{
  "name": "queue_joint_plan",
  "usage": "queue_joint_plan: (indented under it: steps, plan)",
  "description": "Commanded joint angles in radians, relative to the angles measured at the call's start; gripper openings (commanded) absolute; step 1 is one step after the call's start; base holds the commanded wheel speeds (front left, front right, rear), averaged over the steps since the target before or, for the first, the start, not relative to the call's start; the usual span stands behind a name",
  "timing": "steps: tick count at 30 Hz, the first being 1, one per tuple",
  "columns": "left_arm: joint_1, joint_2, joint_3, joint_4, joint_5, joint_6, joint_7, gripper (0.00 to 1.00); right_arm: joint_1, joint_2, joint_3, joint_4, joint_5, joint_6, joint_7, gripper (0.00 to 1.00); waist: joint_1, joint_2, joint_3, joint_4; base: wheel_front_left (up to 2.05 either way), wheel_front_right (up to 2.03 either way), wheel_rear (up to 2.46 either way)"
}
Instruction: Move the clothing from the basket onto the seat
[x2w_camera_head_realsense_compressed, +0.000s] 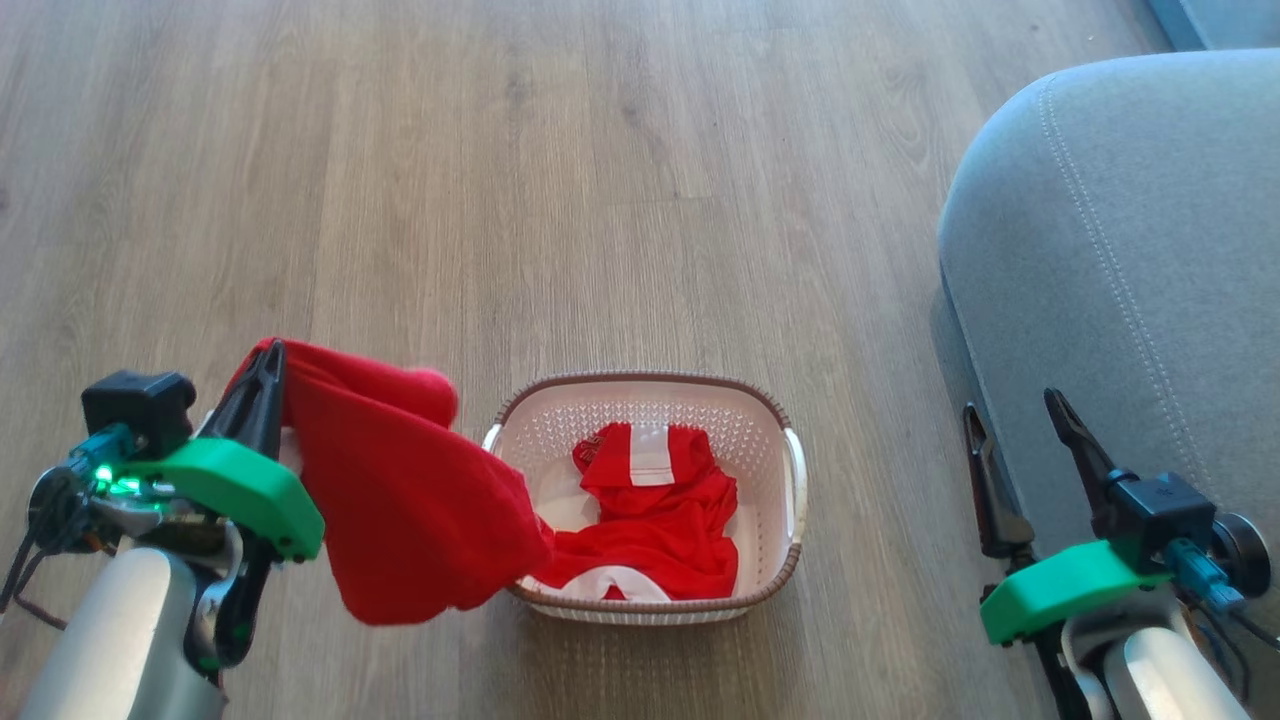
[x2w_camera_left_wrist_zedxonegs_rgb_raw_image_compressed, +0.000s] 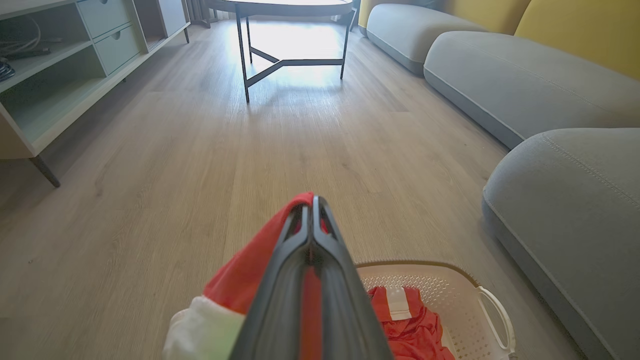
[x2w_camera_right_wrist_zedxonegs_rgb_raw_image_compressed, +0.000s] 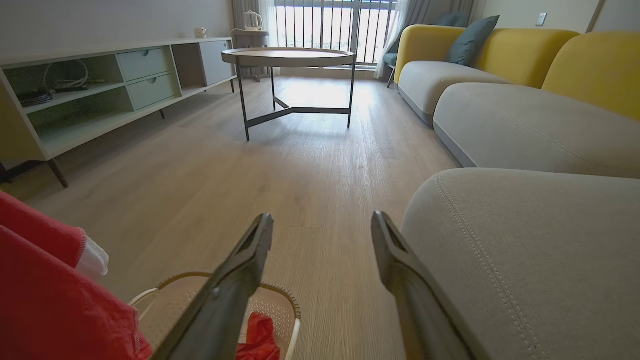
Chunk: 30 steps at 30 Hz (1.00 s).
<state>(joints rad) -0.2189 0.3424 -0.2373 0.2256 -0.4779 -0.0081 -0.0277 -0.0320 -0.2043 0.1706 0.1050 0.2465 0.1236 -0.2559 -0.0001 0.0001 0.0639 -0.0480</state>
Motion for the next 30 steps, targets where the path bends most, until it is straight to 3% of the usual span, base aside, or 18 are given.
queue_joint_plan:
  steps: [1, 7, 15, 25, 30]
  plan:
    - [-0.035, 0.039, 0.051, -0.033, -0.006, 0.005, -0.006, 0.0, -0.024, -0.028, 0.022, -0.027, 0.004, 0.007, -0.006, 1.0, 0.0001, -0.0001, 0.001, 0.001, 0.0, 0.0, 0.0]
    - [-0.036, 0.035, 0.045, -0.033, -0.009, 0.009, -0.011, 0.0, -0.047, -0.049, 0.06, -0.024, 0.008, 0.007, -0.006, 1.0, 0.0001, -0.0001, 0.008, 0.003, 0.0, 0.0, 0.0]
    - [-0.058, 0.017, 0.022, -0.063, -0.014, 0.005, -0.006, 0.0, -0.158, -0.091, 0.195, -0.014, 0.024, 0.007, -0.006, 1.0, 0.0001, -0.0001, 0.012, 0.015, 0.0, 0.0, 0.0]
    - [-0.106, -0.028, -0.053, -0.141, -0.007, -0.016, 0.026, 0.0, -0.355, -0.113, 0.544, 0.039, 0.076, 0.007, -0.006, 1.0, 0.0001, -0.0001, 0.0, 0.066, 0.0, 0.0, 0.0]
    - [-0.129, -0.055, -0.105, -0.181, -0.007, -0.035, 0.057, 0.0, -0.44, -0.094, 0.683, 0.061, 0.131, 0.007, -0.006, 1.0, 0.0001, -0.0001, -0.005, 0.089, 0.0, 0.0, 0.0]
